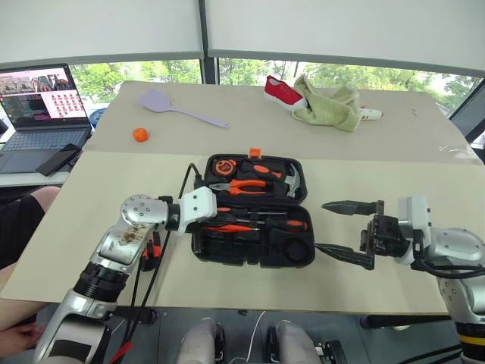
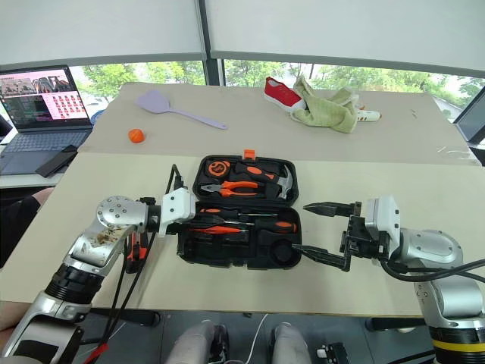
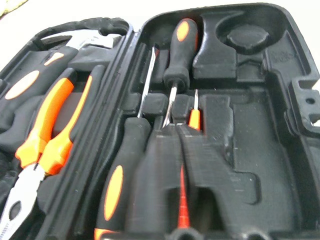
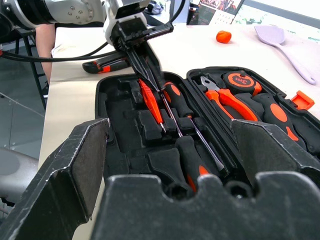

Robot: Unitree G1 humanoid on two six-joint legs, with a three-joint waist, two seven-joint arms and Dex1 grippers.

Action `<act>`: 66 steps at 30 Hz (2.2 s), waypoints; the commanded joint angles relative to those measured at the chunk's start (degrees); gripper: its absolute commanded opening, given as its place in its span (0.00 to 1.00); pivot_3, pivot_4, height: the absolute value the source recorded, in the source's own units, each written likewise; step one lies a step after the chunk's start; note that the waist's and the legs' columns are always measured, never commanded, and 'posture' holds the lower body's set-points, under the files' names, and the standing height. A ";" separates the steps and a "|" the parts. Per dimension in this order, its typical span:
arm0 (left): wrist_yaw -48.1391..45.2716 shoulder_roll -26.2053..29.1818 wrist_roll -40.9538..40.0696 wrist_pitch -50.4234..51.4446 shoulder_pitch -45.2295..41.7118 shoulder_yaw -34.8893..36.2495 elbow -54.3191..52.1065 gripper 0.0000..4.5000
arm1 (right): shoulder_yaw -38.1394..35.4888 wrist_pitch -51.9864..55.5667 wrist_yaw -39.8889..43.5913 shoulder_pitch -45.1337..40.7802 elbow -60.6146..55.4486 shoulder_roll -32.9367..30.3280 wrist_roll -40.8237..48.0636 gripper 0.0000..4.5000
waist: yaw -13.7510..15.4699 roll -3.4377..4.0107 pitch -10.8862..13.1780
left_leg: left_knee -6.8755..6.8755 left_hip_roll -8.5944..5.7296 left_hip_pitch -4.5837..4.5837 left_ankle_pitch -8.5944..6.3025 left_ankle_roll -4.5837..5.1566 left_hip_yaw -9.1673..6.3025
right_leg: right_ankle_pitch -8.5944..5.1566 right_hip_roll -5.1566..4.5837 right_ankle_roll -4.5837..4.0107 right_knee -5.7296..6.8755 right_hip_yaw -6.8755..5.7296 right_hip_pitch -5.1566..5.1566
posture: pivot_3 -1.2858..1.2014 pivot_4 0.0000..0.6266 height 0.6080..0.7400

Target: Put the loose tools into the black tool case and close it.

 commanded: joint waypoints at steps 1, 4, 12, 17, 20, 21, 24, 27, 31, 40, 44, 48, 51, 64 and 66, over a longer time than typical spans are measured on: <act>1.15 -0.55 1.37 -5.43 0.51 -0.28 1.37 0.02 | -0.58 -0.27 -0.34 -0.52 -0.79 -0.06 0.39 1.00 | 0.00 0.00 0.00 | 0.00 0.00 0.00 0.00 0.00 0.00 | 0.00 0.00 0.00 0.00 0.00 0.00 | 0.52 0.24 1.00; 1.05 -0.71 1.69 -6.86 0.97 -0.48 3.32 0.02 | -0.31 -0.28 -0.52 -0.56 -0.98 0.11 0.33 1.00 | 0.02 0.00 0.00 | 0.00 0.00 0.00 0.00 0.00 0.00 | 0.00 -0.01 0.00 0.00 0.00 0.00 | 0.52 0.24 1.00; 1.10 -1.58 0.85 -8.43 0.56 0.21 4.32 0.02 | -0.04 -0.45 -1.08 -0.37 -1.27 0.46 0.17 1.00 | 0.00 0.00 0.00 | 0.00 0.00 0.00 0.00 0.01 0.00 | 0.00 -0.01 0.00 0.00 -0.01 0.00 | 0.52 0.24 1.00; 0.85 -0.66 2.05 -7.78 0.20 -0.13 5.45 0.02 | 0.12 -0.66 -1.44 -0.16 -1.45 0.89 -0.02 1.00 | -0.02 0.00 0.00 | 0.00 0.00 0.00 0.00 0.01 0.00 | 0.00 0.00 0.00 0.01 -0.01 0.00 | 0.52 0.24 1.00; 1.21 -0.61 2.72 -7.16 0.32 -0.59 6.01 0.02 | 0.23 -0.73 -1.53 -0.32 -1.31 1.09 -0.12 1.00 | -0.02 0.00 0.00 | 0.00 0.00 0.01 0.00 0.01 0.00 | 0.00 0.00 0.00 0.02 -0.01 0.01 | 0.52 0.24 1.00; 1.60 -0.75 2.98 -6.95 0.34 -0.67 6.26 0.02 | 0.30 -0.73 -1.59 -0.41 -1.28 1.15 -0.15 1.00 | -0.02 0.00 0.00 | 0.00 0.00 0.01 0.00 0.01 0.00 | 0.00 0.00 0.00 0.02 -0.01 0.01 | 0.52 0.24 1.00; 2.78 -1.30 3.71 -6.60 0.22 -0.92 7.37 0.02 | 0.45 -0.71 -1.70 -0.62 -1.21 1.28 -0.18 1.00 | -0.02 0.01 0.00 | 0.00 0.00 0.03 0.00 0.00 0.00 | 0.00 0.00 0.00 0.04 -0.01 0.01 | 0.52 0.24 1.00; 3.90 -1.92 4.15 -6.28 -0.08 -1.18 8.58 0.02 | 0.67 -0.69 -1.85 -0.79 -1.23 1.38 -0.21 1.00 | 0.00 0.01 -0.01 | 0.00 0.00 0.16 -0.02 0.03 0.00 | 0.00 -0.01 0.00 0.03 -0.01 0.15 | 0.52 0.24 1.00; 4.79 -2.76 4.61 -6.46 -0.09 -1.62 9.30 0.02 | 0.74 -0.68 -1.94 -0.72 -1.39 1.39 -0.09 1.00 | -0.03 0.01 -0.01 | 0.00 0.02 0.32 -0.11 0.17 -0.01 | 0.00 -0.01 0.00 0.00 -0.01 0.29 | 0.52 0.24 1.00; 5.03 -4.21 -1.29 -12.20 0.61 3.25 7.44 0.02 | 0.51 -0.65 -2.58 -0.10 -1.95 1.17 0.22 1.00 | -0.04 0.01 -0.01 | 0.00 0.04 0.36 -0.11 0.17 -0.01 | 0.00 -0.02 -0.01 0.00 -0.01 0.33 | 0.52 0.24 1.00; 1.00 -3.48 -5.64 -13.49 1.99 4.15 5.34 0.02 | 0.53 -0.47 -2.89 0.05 -2.20 1.16 0.22 1.00 | -0.02 0.01 -0.01 | 0.00 0.04 0.35 -0.11 0.17 -0.01 | 0.00 -0.05 -0.01 -0.01 -0.02 0.33 | 0.52 0.24 1.00; -1.93 -1.41 -3.72 -15.30 3.96 2.44 5.95 0.02 | 0.63 -0.32 -3.11 0.16 -2.36 1.18 0.23 1.00 | -0.04 0.01 -0.01 | 0.00 0.03 0.36 -0.09 0.14 -0.01 | 0.00 -0.05 -0.01 -0.02 -0.02 0.34 | 0.52 0.24 1.00; -1.34 -1.38 -1.76 -15.68 4.10 1.38 7.19 0.02 | 0.76 -0.23 -3.28 0.17 -2.44 1.22 0.17 1.00 | -0.04 0.01 -0.01 | 0.00 0.03 0.36 -0.11 0.17 -0.01 | 0.00 -0.04 -0.01 -0.02 -0.03 0.34 | 0.52 0.24 1.00; 2.63 -3.01 1.45 -13.24 3.83 -0.12 8.74 0.02 | 0.40 0.12 -3.75 0.60 -3.11 0.86 0.51 1.00 | 0.24 0.07 -0.04 | 0.00 0.02 0.49 -0.30 0.48 -0.03 | 0.01 -0.08 0.00 -0.05 -0.04 0.49 | 0.52 0.24 1.00; 3.24 -3.65 1.01 -14.37 3.63 0.37 8.50 0.02 | 0.30 0.09 -3.73 0.64 -3.12 0.85 0.58 1.00 | 0.25 0.09 -0.05 | 0.00 0.02 0.49 -0.30 0.49 -0.03 | 0.01 -0.08 0.00 -0.05 -0.03 0.49 | 0.52 0.24 1.00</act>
